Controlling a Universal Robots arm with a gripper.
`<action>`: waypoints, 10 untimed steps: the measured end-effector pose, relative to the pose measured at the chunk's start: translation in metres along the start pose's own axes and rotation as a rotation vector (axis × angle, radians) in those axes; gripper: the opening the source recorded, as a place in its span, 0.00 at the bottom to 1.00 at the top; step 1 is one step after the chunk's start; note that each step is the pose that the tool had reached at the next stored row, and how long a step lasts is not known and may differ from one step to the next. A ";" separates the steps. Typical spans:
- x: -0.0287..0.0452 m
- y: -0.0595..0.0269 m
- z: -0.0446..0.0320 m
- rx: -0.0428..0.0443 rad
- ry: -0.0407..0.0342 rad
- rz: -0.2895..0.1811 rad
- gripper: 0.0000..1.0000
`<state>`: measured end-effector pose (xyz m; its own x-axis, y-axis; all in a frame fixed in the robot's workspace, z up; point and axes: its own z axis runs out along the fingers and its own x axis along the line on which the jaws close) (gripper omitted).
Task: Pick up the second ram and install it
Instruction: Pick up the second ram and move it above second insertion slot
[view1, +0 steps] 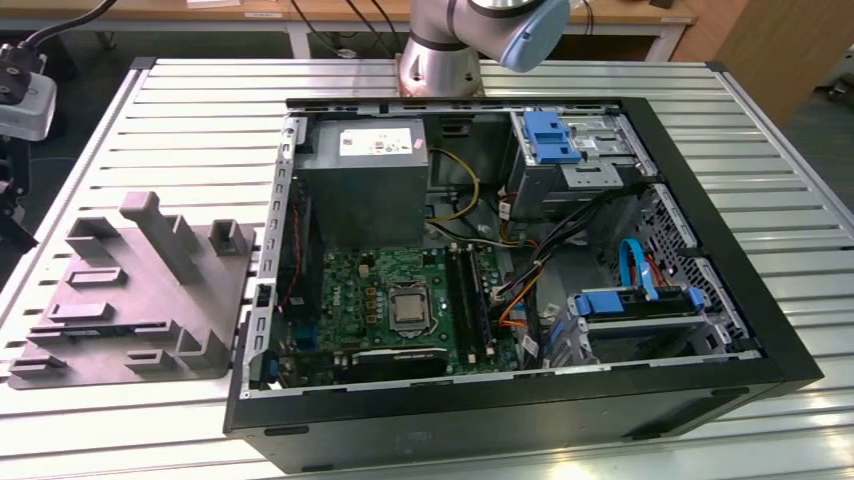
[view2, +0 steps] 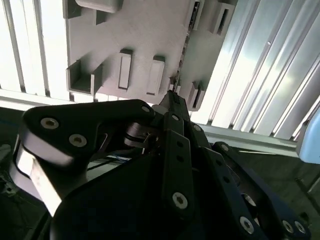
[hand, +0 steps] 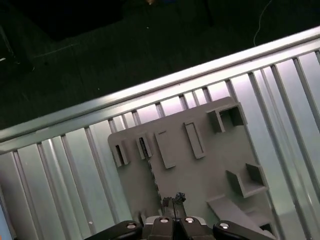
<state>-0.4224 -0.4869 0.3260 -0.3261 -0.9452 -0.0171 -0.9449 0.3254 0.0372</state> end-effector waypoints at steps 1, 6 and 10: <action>0.0000 0.0000 0.0005 -0.0012 0.0018 -0.019 0.10; 0.0001 -0.0001 0.0038 -0.0089 0.0088 -0.105 0.10; 0.0001 -0.0003 0.0073 -0.0154 0.0135 -0.176 0.10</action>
<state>-0.4224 -0.4869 0.3187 -0.1550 -0.9879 -0.0114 -0.9868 0.1542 0.0501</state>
